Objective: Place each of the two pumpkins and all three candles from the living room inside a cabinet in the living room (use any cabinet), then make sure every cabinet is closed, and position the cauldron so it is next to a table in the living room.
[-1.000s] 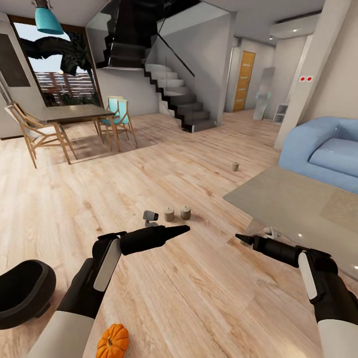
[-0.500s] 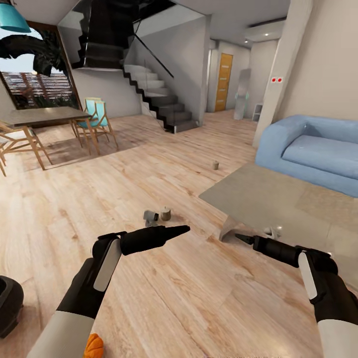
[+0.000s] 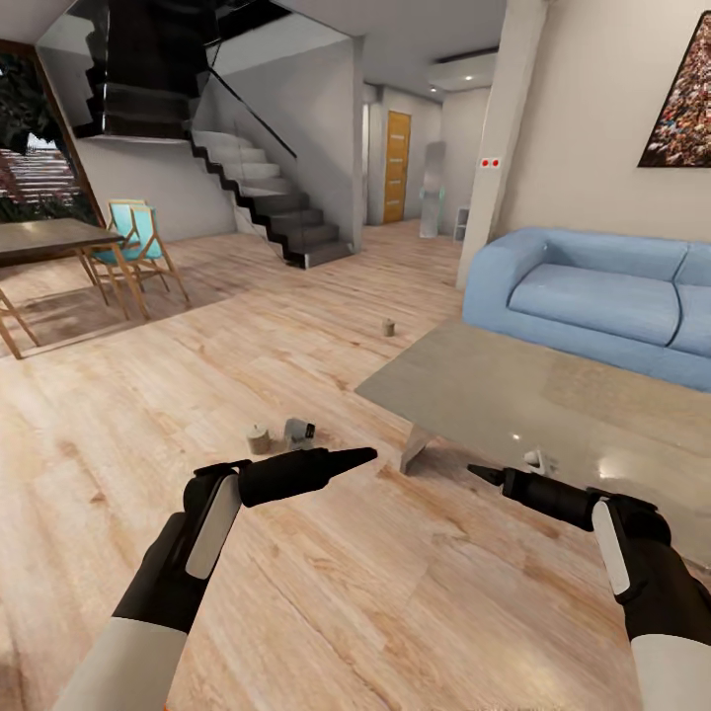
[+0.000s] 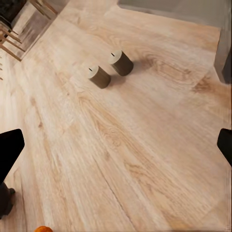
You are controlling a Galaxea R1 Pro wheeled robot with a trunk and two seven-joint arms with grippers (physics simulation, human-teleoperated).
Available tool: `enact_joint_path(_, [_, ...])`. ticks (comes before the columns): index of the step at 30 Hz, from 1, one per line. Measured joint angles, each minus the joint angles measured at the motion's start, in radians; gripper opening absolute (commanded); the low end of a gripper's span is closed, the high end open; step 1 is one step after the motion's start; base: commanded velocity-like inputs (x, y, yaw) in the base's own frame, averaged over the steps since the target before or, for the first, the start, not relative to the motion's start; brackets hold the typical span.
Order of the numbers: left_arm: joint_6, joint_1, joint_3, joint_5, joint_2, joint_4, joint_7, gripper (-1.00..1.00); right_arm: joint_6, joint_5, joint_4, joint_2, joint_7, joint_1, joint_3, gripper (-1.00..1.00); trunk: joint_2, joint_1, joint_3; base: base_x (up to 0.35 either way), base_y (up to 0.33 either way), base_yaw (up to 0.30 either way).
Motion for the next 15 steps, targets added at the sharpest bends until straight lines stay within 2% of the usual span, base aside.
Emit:
enact_joint_path(11, [0.000, 0.000, 0.001, 0.000, 0.000, 0.000, 0.000, 1.00, 0.000, 0.000, 0.000, 0.000, 0.001, 0.000, 0.000, 1.00, 0.000, 0.000, 0.006, 0.004, -0.001, -0.271])
enact_joint_path(15, [0.000, 0.000, 0.000, -0.002, -0.001, 0.000, 0.000, 1.00, 0.000, -0.001, 0.000, 0.000, 0.001, 0.000, 0.000, 1.00, 0.000, 0.000, 0.008, 0.247, -0.107, -0.239])
